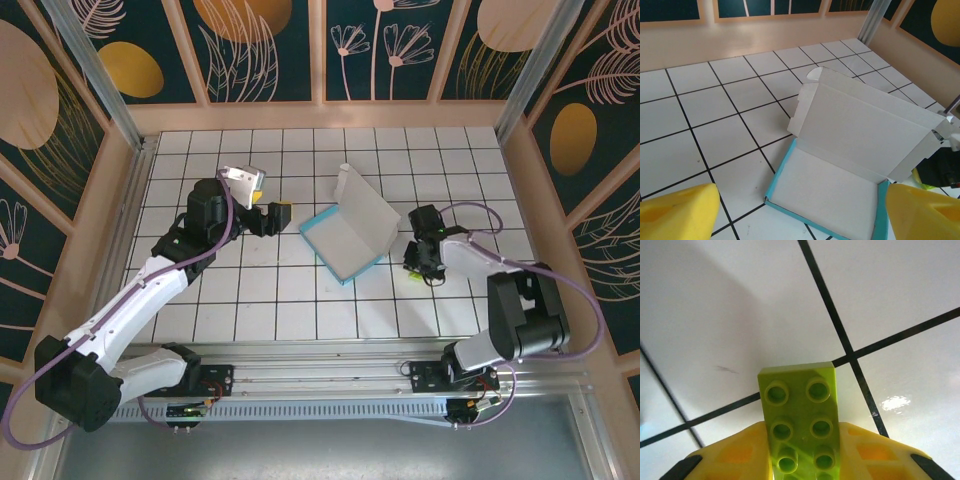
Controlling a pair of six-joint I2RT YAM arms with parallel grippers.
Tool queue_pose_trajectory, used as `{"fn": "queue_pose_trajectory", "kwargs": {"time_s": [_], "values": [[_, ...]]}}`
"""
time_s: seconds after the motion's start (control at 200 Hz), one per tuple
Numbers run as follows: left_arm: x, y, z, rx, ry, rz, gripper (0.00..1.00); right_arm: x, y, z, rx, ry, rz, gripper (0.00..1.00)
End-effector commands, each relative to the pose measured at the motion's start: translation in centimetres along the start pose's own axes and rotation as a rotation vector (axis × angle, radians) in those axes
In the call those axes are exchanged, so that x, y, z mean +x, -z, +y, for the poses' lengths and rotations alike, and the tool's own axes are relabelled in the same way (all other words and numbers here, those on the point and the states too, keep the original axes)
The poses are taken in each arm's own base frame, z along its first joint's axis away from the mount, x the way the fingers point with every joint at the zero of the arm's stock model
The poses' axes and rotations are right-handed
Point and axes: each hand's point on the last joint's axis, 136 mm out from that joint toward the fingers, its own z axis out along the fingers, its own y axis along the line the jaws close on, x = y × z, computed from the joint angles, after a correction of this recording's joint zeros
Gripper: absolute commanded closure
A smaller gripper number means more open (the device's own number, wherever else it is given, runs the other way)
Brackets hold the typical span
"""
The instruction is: Fold the paper box
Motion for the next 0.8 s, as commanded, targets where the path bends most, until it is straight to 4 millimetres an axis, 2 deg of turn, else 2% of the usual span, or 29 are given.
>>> {"fn": "queue_pose_trajectory", "kwargs": {"time_s": [0.0,0.12,0.18,0.245,0.315,0.38,0.455,0.561,0.671,0.796], "values": [[-0.6,0.4,0.2,-0.019,0.019,-0.030,0.14,-3.0,3.8,0.8,-0.088,-0.078,-0.131,0.71],[-1.0,0.7,0.6,-0.042,0.027,-0.050,0.14,-7.2,10.4,2.6,-0.175,-0.124,-0.325,0.70],[-1.4,1.0,0.7,-0.052,0.029,-0.071,0.14,-8.9,13.8,4.4,-0.225,-0.094,-0.417,0.70],[-1.7,1.5,0.9,-0.069,0.029,-0.093,0.14,-10.2,17.3,7.6,-0.276,0.004,-0.504,0.70],[-2.0,1.9,1.2,-0.091,0.034,-0.115,0.14,-10.4,20.4,12.5,-0.318,0.184,-0.573,0.70],[-2.3,2.3,1.2,-0.097,0.033,-0.134,0.14,-9.6,21.2,16.6,-0.327,0.342,-0.585,0.70],[-2.5,2.7,1.0,-0.088,0.028,-0.149,0.14,-7.7,20.0,20.8,-0.327,0.523,-0.548,0.71],[-2.4,3.4,0.6,-0.068,0.028,-0.170,0.14,-4.6,16.1,24.5,-0.300,0.716,-0.438,0.71],[-2.3,4.0,0.0,-0.038,0.013,-0.182,0.13,-1.9,11.5,25.7,-0.279,0.812,-0.301,0.72],[-2.2,4.5,-0.4,-0.020,-0.006,-0.188,0.13,0.3,6.7,24.7,-0.211,0.868,-0.187,0.72]]}}
